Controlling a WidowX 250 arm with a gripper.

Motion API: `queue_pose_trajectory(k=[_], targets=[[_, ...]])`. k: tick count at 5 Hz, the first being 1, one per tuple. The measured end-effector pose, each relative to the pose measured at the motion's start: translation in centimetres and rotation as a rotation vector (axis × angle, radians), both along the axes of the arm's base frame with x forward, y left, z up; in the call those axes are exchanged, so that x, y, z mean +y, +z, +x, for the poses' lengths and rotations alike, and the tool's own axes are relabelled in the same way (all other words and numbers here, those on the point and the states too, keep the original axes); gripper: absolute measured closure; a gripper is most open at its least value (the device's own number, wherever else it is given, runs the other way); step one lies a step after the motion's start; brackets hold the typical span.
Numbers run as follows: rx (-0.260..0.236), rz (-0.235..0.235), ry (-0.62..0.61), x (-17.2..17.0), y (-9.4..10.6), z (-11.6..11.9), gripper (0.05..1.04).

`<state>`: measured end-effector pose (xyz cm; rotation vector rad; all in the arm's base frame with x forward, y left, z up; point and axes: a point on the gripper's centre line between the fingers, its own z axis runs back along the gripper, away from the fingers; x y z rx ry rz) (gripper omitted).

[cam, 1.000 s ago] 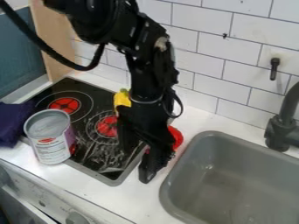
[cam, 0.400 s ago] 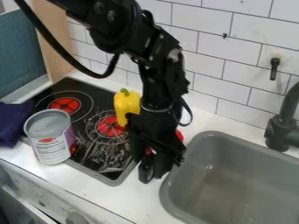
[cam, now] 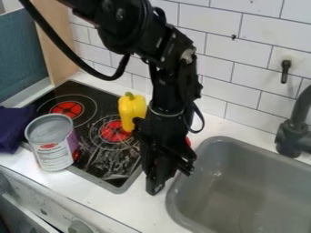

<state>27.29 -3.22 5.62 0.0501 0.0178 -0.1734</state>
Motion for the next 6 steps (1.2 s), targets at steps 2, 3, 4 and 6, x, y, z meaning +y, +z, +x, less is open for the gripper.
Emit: queue_pose_trajectory(k=[2,3,4,6], targets=[[-0.224,-0.004,0.077,5.1,9.8,-2.8,0.729],[-0.309,0.012,0.154,9.7,14.3,-1.7,0.729],[-0.307,0.024,0.239,14.5,15.1,1.2,0.729],[-0.192,0.06,0.316,21.6,11.1,4.6,0.729]])
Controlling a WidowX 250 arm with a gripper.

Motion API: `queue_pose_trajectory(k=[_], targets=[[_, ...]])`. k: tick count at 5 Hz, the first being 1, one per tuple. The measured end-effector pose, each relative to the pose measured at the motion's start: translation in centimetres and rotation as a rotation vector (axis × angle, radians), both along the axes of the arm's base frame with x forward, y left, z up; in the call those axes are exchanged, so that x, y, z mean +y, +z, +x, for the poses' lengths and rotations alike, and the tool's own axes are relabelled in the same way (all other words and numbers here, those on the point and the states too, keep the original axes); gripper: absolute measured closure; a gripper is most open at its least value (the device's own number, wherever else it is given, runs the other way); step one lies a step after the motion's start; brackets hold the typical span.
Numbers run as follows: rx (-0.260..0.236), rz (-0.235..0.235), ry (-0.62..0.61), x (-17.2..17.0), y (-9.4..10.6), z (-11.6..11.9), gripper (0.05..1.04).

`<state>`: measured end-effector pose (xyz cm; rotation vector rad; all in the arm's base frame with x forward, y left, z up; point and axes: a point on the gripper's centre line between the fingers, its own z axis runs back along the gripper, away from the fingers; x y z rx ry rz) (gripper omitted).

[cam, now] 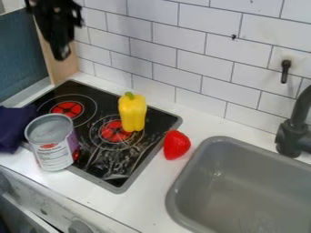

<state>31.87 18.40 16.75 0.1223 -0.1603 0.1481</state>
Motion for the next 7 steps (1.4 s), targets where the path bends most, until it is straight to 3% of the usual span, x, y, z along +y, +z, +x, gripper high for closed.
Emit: queue_pose_trajectory(k=[1,2,4,5,7], targets=[[0.089,-0.012,0.018,2.7,-2.7,1.5,0.729],[0.125,-0.011,0.047,5.0,-4.9,1.5,0.729],[0.156,-0.018,0.02,6.3,-8.3,3.1,0.729],[0.179,-0.046,0.015,6.4,-10.2,3.5,0.729],[0.172,-0.033,0.018,7.0,-10.4,4.2,0.729]])
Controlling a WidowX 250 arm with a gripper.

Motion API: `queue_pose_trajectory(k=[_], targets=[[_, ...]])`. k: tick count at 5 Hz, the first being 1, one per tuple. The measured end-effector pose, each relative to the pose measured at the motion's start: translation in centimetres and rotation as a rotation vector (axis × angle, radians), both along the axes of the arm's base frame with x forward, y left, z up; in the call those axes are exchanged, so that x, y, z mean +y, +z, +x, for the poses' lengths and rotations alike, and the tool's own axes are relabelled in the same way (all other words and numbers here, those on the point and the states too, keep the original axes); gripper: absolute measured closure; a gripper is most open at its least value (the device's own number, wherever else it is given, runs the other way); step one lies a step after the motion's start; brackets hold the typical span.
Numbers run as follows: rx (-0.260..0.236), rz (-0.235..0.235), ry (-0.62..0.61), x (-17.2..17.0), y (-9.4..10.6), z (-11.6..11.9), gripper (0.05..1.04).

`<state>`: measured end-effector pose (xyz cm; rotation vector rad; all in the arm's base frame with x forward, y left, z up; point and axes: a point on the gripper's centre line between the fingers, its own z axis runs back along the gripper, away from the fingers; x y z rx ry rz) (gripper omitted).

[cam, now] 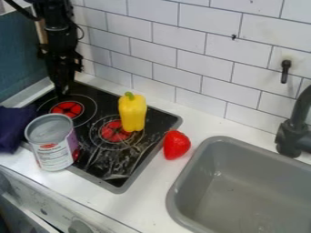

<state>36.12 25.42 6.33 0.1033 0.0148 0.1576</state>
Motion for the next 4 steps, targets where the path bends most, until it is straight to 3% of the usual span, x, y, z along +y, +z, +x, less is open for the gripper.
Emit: queue_pose_trajectory(k=[1,3,4], targets=[[-0.004,-0.008,0.007,-0.1,0.1,0.0,0.631],[0.025,-0.062,0.04,-1.0,-0.1,-0.4,0.091],[0.005,-0.057,0.053,-1.4,0.9,-0.9,0.076]])
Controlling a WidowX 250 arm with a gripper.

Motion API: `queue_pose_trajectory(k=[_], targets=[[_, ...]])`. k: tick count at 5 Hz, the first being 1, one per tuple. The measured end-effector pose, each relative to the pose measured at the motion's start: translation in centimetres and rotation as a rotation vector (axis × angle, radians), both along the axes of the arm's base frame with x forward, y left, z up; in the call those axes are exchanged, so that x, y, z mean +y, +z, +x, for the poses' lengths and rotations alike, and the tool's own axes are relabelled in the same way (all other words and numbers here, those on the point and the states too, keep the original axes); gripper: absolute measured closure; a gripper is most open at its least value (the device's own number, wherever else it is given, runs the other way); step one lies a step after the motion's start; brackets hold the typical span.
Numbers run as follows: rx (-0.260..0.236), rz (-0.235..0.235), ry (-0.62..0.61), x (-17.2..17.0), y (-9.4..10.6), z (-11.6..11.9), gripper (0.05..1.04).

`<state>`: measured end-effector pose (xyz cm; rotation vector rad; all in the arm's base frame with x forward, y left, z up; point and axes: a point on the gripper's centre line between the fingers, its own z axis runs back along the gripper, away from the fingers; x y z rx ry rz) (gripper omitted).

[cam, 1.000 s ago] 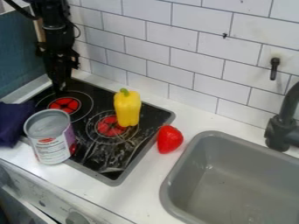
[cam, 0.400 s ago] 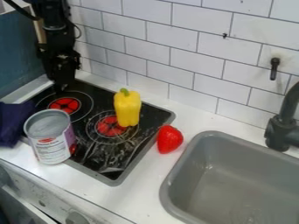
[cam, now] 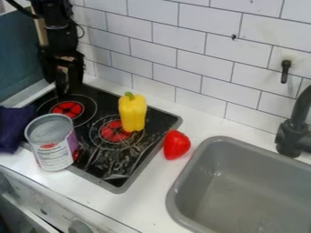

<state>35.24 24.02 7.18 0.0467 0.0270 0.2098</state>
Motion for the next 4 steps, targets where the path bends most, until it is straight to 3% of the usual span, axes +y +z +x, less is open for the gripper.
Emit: queue_pose_trajectory(k=[1,2,3,4], targets=[[-0.001,0.071,0.016,-0.4,2.7,-2.3,0.081],[0.014,0.142,0.045,-1.9,5.8,-6.5,0.083],[-0.021,0.122,0.028,-4.7,8.0,-9.4,0.083],[-0.042,0.038,-0.087,-9.5,8.9,-10.1,0.083]])
